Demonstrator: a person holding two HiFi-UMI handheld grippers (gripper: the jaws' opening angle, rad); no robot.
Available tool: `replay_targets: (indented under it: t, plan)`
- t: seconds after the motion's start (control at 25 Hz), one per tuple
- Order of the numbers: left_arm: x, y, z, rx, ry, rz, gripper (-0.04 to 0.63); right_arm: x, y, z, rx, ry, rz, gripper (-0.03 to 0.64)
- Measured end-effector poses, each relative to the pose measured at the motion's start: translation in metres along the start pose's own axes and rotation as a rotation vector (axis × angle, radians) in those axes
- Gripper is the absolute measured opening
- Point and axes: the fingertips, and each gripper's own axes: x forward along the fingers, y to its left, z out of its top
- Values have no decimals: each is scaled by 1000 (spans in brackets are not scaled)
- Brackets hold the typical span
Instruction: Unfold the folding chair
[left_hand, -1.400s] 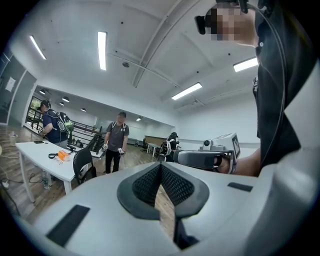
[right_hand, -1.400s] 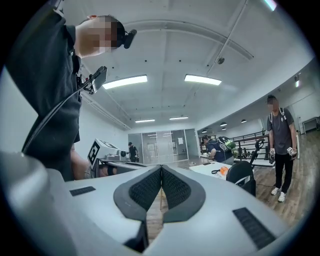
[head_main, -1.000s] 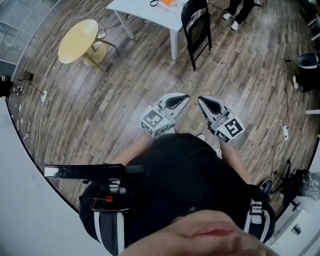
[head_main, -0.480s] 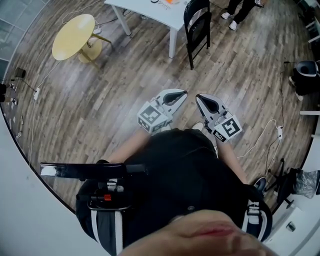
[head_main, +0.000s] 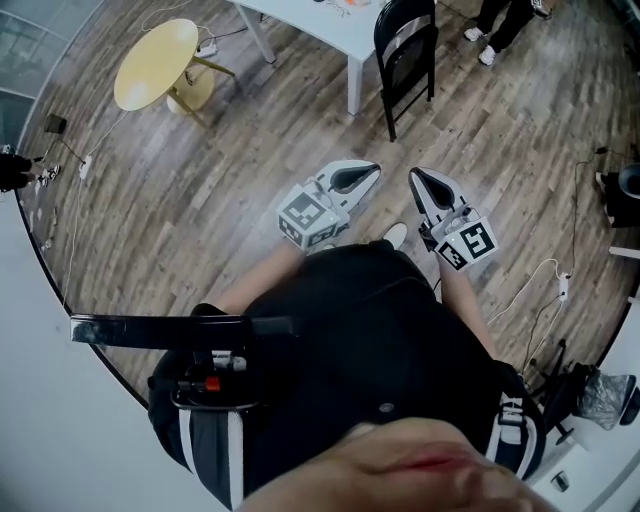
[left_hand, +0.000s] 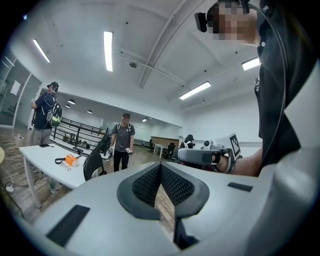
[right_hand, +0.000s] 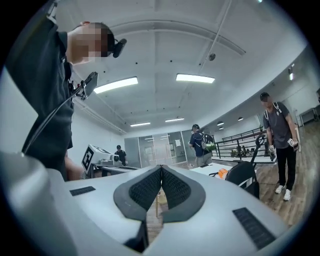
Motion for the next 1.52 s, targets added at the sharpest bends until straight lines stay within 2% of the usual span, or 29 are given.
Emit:
replay_targets:
  t: [0.52, 0.92, 1.04, 1.2, 1.36, 1.52]
  plan:
    - [144, 33, 21, 34, 13, 98, -5, -6, -134, 31, -159, 39, 149, 8]
    - [173, 81, 30, 37, 15, 164, -6, 29, -171, 31, -196, 43, 218, 8]
    - [175, 105, 33, 37, 5, 147, -5, 52, -177, 32, -228, 34, 209, 8]
    - [180, 148, 38, 29, -10, 116, -5, 91, -196, 31, -216, 40, 176, 8]
    - [180, 199, 46, 46, 9, 61, -6, 140, -215, 24, -203, 96, 130, 8]
    - [174, 251, 58, 63, 18, 12, -6, 190, -228, 29, -200, 92, 83, 8]
